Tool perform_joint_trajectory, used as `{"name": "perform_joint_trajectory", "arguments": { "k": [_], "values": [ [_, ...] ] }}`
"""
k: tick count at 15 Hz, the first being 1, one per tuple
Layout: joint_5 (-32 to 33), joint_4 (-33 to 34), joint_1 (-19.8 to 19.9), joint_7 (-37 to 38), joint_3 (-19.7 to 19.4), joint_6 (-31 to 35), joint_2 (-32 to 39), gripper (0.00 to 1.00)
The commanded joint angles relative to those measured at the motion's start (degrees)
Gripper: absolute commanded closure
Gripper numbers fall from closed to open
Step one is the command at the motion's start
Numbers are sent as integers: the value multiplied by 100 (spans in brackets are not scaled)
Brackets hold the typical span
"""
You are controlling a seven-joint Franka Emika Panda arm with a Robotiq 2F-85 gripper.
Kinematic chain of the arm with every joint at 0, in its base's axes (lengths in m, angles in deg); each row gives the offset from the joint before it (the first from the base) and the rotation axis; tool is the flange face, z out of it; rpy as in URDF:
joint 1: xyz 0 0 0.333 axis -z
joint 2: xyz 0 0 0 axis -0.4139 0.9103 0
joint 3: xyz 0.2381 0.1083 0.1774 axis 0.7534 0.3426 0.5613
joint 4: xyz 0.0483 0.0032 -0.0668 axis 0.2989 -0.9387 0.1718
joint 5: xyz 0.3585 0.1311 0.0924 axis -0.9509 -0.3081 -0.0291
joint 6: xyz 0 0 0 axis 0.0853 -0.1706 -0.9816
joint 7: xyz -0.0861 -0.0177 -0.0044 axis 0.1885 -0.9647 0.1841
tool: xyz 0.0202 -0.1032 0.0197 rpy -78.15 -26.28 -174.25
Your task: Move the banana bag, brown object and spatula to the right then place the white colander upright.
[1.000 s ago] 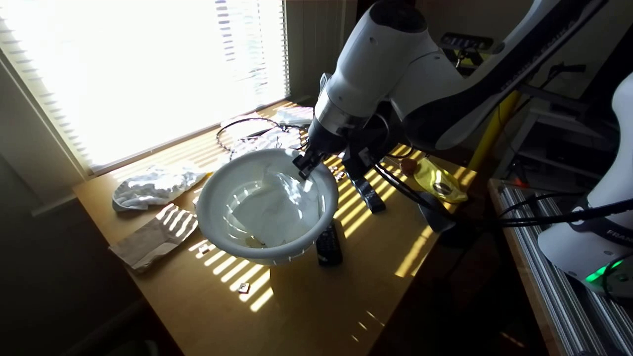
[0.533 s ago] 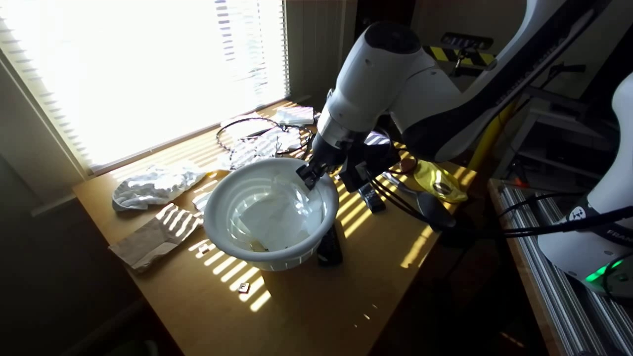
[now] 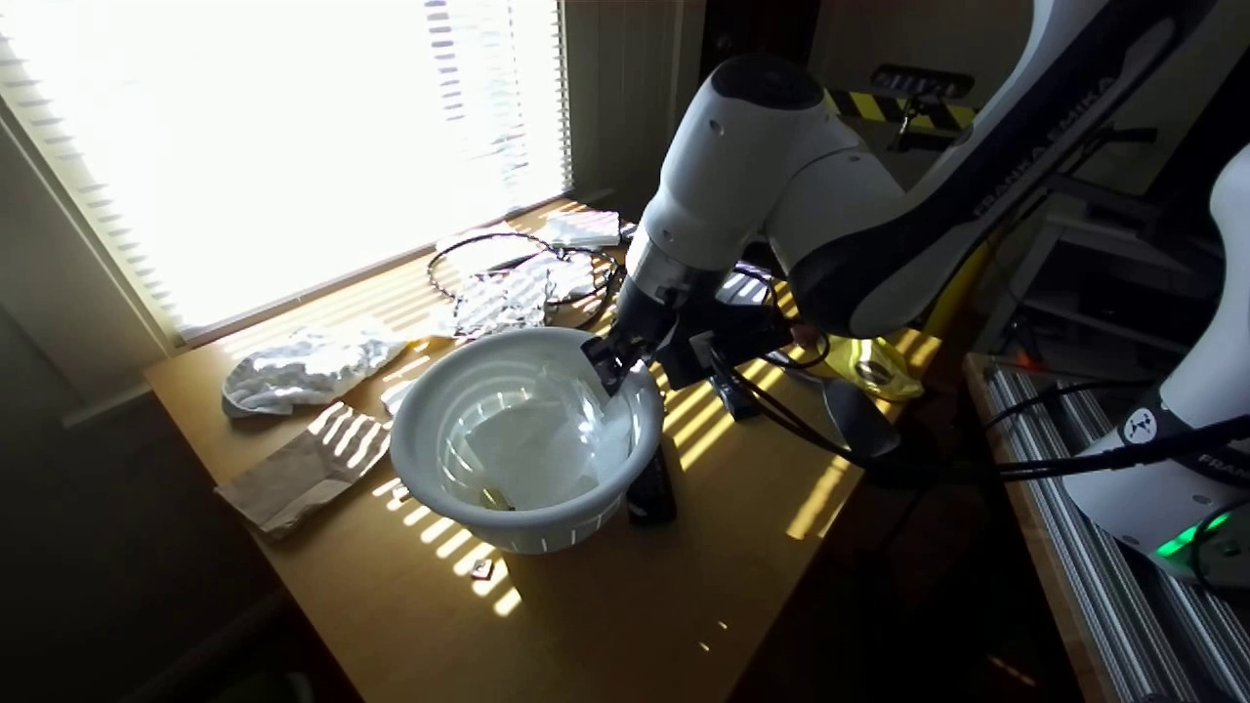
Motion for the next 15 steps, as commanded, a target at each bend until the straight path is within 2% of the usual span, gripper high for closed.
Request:
{"name": "perform_joint_trajectory", "arguments": {
  "k": [1,4,7,8,11,12,14,15],
  "values": [
    [-574,-36,527,-422,584,-397,-382,45],
    [-333,147,752,-485,616,-628,-852,24],
    [-226,313,1130,-638,838,-865,-1326,4],
    [-169,364,899,-646,551,-923,-1460,0],
    [32,481,951,-680,512,-1121,-1789,0],
    [-159,450,1485,-912,1070,-1154,-1927,0],
    [-1409,216,1552,-2094,1331,-703,-2206,0],
    [-1878,158,1060,-2444,955,-522,-2254,0]
  ]
}}
